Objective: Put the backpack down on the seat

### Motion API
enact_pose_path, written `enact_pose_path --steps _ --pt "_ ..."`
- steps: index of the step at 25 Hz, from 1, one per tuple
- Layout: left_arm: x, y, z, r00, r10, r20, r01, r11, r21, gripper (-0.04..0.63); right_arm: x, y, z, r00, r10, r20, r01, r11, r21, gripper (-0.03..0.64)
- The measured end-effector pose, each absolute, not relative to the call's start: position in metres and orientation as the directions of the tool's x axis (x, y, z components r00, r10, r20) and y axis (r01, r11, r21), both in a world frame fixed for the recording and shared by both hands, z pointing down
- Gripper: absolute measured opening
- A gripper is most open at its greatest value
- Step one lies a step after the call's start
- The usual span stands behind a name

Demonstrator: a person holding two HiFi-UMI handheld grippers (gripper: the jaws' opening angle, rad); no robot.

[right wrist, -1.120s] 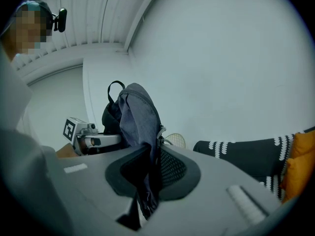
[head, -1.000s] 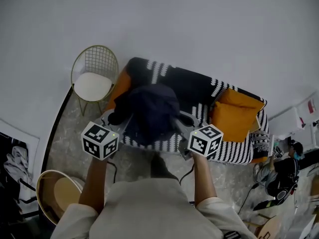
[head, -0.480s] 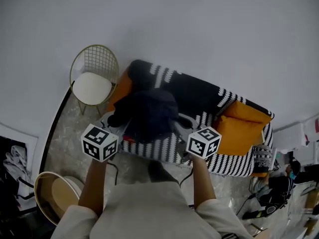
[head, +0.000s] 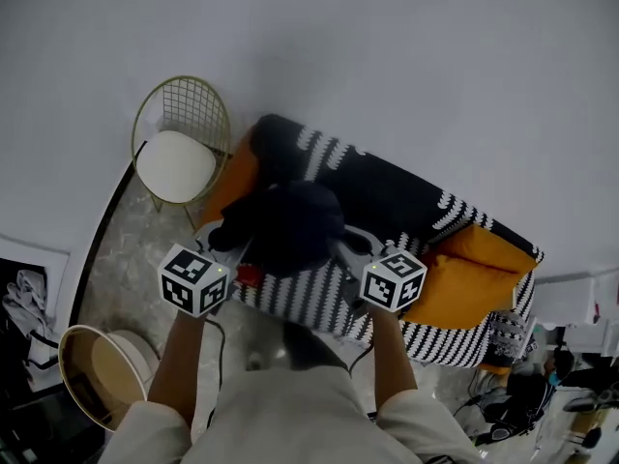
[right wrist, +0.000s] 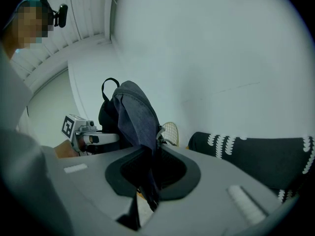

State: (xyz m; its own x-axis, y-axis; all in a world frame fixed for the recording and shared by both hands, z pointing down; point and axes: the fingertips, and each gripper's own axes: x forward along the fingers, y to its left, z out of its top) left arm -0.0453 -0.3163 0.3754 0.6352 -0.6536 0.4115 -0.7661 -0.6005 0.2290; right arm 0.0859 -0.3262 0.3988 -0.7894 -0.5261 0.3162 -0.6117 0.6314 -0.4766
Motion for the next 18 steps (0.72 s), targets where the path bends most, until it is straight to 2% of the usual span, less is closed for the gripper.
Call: enact_pose_path --steps 11,18 --pt "-0.047 -0.422 0.451 0.540 -0.717 0.441 -0.842 -0.463 0.279 0.028 0.080 -0.439 0.474 -0.847 -0.408 0.340 -0.531 0.673 -0.515 0.038" --pt "-0.066 -0.463 0.514 0.518 -0.698 0.495 -0.855 -0.416 0.309 0.028 0.061 -0.484 0.542 -0.858 -0.340 0.385 -0.510 0.660 -0.551 0.040"
